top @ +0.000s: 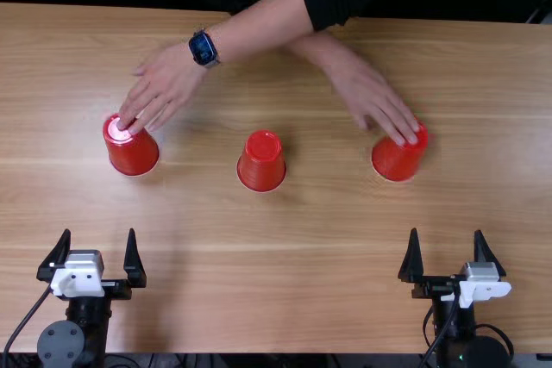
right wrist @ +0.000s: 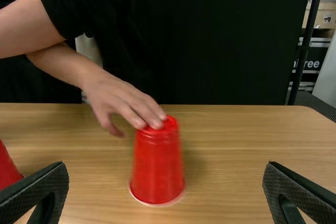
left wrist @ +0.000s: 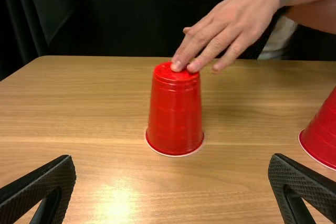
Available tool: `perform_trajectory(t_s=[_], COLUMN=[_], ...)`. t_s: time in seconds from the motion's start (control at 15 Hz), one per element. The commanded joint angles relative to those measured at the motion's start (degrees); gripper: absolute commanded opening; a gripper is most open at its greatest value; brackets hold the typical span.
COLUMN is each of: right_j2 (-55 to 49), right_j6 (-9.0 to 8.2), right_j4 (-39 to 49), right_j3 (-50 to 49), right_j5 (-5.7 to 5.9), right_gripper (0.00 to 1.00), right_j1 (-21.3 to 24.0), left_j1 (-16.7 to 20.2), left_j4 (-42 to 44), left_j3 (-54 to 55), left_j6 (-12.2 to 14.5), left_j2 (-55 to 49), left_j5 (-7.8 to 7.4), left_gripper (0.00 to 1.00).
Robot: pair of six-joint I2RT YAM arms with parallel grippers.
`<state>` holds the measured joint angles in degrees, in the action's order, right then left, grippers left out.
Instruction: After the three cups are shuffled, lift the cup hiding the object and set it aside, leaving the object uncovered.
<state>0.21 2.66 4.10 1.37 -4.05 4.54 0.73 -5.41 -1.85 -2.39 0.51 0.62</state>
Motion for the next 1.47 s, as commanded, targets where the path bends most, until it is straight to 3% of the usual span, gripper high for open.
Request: perform_trajectory(t_s=[0.0, 1.2, 1.4], right_j2=[-0.2, -0.2, -0.2], right_j6=[-0.23, -0.23, -0.44], right_j4=[0.3, 0.0, 0.3], right_j3=[-0.6, -0.8, -0.8], right_j5=[-0.69, -0.8, 0.05], right_gripper=[1.0, 1.0, 1.0], right_j1=[0.2, 0.0, 0.3], left_j1=[-0.5, -0.6, -0.6], left_j4=[-0.1, -0.1, 0.1], left_j3=[1.8, 1.8, 1.8], left_j6=[-0.2, 0.4, 0.5], left_j2=[-0.5, -0.5, -0.5], left_j5=[-0.52, -0.62, -1.15], left_gripper=[1.0, 1.0, 1.0])
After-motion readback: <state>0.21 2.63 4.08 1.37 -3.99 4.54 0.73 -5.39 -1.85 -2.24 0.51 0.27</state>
